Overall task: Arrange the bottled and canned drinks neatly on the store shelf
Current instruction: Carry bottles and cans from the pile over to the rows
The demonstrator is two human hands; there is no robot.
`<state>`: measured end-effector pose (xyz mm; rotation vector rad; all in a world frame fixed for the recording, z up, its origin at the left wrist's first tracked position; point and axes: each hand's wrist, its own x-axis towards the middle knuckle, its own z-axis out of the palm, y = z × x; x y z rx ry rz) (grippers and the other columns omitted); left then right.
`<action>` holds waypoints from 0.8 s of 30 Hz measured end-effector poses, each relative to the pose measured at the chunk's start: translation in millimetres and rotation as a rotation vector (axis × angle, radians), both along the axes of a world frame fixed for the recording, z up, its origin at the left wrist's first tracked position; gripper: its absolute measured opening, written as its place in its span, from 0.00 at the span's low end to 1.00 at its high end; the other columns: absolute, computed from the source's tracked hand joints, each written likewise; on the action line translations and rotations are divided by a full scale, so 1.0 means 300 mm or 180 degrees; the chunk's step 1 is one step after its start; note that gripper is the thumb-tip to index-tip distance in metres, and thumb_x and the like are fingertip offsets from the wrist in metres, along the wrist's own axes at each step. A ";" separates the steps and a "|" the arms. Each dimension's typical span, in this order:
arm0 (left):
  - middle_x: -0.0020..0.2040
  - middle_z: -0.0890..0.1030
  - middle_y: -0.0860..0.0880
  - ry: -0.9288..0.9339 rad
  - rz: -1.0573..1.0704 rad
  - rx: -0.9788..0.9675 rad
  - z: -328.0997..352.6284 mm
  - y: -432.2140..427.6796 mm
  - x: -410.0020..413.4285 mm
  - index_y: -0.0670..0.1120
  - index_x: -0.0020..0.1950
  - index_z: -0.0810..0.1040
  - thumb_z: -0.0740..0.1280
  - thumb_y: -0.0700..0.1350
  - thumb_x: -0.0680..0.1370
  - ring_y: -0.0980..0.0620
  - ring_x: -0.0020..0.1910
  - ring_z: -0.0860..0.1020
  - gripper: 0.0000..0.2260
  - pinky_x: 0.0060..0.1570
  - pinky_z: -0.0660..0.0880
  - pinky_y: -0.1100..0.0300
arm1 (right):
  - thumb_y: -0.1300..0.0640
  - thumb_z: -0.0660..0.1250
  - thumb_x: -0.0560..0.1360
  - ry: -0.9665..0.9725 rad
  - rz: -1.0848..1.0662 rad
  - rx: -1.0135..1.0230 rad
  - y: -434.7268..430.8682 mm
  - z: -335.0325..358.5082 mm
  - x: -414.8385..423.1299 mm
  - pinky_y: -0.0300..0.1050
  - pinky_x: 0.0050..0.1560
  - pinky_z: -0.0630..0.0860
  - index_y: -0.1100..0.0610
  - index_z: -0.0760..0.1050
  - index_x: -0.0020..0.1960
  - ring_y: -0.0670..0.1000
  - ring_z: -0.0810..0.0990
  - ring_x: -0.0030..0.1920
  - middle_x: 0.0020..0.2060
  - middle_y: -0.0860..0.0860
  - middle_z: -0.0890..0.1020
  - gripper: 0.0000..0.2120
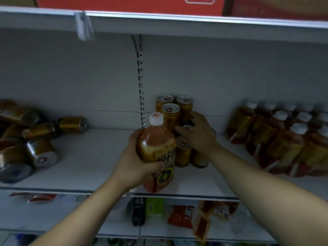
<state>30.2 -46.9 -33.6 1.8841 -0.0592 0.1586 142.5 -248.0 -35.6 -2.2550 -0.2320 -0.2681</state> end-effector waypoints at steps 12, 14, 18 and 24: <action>0.57 0.75 0.62 -0.0033 -0.1029 -0.0164 0.059 -0.671 -0.023 0.60 0.69 0.60 0.81 0.42 0.61 0.63 0.54 0.76 0.44 0.52 0.75 0.62 | 0.43 0.63 0.78 0.0452 -0.0946 -0.1149 -0.832 -0.196 -0.395 0.42 0.57 0.67 0.56 0.69 0.70 0.54 0.72 0.63 0.63 0.53 0.74 0.25; 0.57 0.75 0.61 -0.0113 -0.1105 -0.0127 0.060 -0.829 -0.046 0.62 0.65 0.61 0.81 0.42 0.60 0.65 0.53 0.76 0.43 0.52 0.74 0.65 | 0.41 0.60 0.78 0.0697 -0.1014 -0.1301 -1.004 -0.239 -0.440 0.43 0.62 0.65 0.54 0.68 0.71 0.53 0.69 0.66 0.67 0.53 0.72 0.26; 0.57 0.75 0.60 -0.0191 -0.1169 -0.0156 0.062 -1.147 -0.079 0.63 0.62 0.62 0.80 0.38 0.61 0.65 0.53 0.76 0.41 0.51 0.74 0.65 | 0.39 0.59 0.78 0.0812 -0.1101 -0.1773 -1.329 -0.301 -0.498 0.47 0.61 0.69 0.53 0.70 0.70 0.55 0.70 0.64 0.65 0.53 0.73 0.26; 0.54 0.75 0.63 -0.0218 -0.1250 -0.0199 0.078 -1.522 -0.093 0.65 0.60 0.62 0.81 0.40 0.61 0.70 0.51 0.75 0.40 0.50 0.73 0.68 | 0.37 0.58 0.75 0.0889 -0.1185 -0.2128 -1.667 -0.305 -0.527 0.49 0.59 0.69 0.45 0.69 0.69 0.56 0.71 0.63 0.62 0.51 0.73 0.25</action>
